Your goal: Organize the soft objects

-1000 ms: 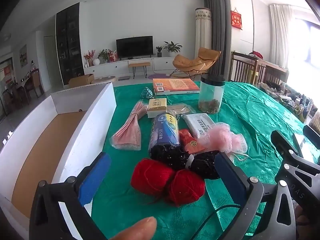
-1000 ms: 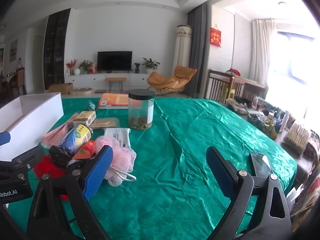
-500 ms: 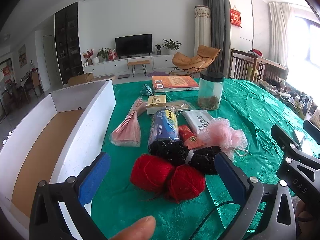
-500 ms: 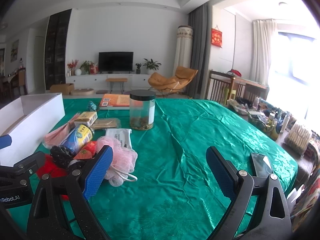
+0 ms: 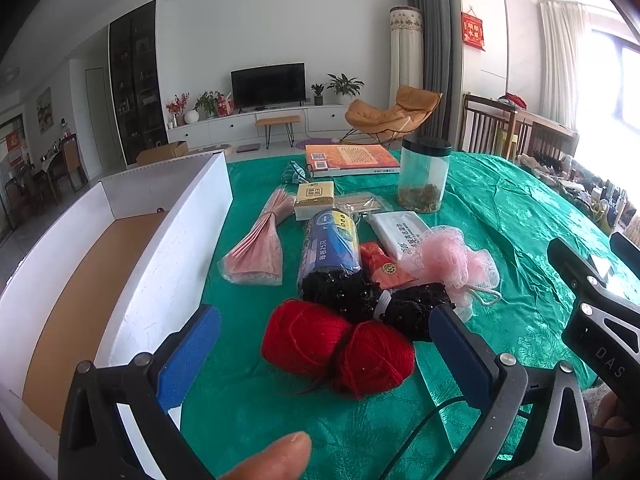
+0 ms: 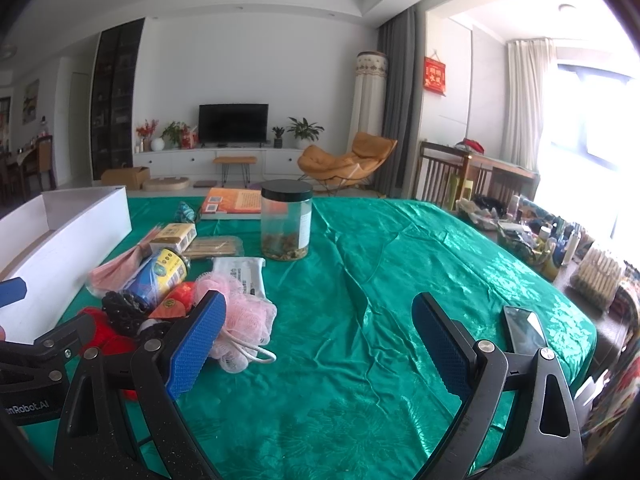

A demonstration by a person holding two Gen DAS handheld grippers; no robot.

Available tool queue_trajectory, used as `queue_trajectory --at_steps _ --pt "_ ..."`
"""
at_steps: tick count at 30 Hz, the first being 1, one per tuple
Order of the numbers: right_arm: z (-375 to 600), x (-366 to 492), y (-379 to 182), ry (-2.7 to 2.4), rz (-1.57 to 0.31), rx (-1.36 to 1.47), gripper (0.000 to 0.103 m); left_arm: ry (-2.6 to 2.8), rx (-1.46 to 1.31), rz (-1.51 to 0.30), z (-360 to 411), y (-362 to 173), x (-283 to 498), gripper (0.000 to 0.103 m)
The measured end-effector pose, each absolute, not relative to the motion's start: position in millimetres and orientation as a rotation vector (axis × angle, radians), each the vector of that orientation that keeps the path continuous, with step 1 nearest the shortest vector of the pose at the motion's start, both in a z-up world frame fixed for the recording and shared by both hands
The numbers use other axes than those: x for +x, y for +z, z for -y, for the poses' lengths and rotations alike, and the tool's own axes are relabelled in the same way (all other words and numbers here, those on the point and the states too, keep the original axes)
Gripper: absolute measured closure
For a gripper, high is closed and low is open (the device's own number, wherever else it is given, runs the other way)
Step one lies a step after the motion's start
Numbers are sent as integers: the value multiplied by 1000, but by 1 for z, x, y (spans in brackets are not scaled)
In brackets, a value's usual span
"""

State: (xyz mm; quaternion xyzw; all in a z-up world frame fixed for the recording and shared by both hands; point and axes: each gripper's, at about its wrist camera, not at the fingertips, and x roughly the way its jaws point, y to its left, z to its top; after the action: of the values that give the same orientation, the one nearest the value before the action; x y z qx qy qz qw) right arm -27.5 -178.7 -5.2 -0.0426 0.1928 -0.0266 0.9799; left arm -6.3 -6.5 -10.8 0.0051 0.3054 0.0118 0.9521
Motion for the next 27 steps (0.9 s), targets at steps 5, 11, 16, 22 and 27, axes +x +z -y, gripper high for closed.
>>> queue_trajectory --at_steps 5,11,16,22,27 --pt "179 -28 -6 -54 -387 -85 7 25 11 -622 6 -11 -6 0" --pt "179 -28 -6 -53 -387 -85 7 26 11 -624 6 -13 -7 0" --pt "179 -28 -5 -53 -388 -85 7 25 12 -626 6 -14 -7 0" --pt "179 -28 -6 -53 -386 -84 7 26 11 -625 6 -14 -8 0" --pt "179 -28 -6 -53 -386 -84 7 26 13 -627 6 -15 -8 0"
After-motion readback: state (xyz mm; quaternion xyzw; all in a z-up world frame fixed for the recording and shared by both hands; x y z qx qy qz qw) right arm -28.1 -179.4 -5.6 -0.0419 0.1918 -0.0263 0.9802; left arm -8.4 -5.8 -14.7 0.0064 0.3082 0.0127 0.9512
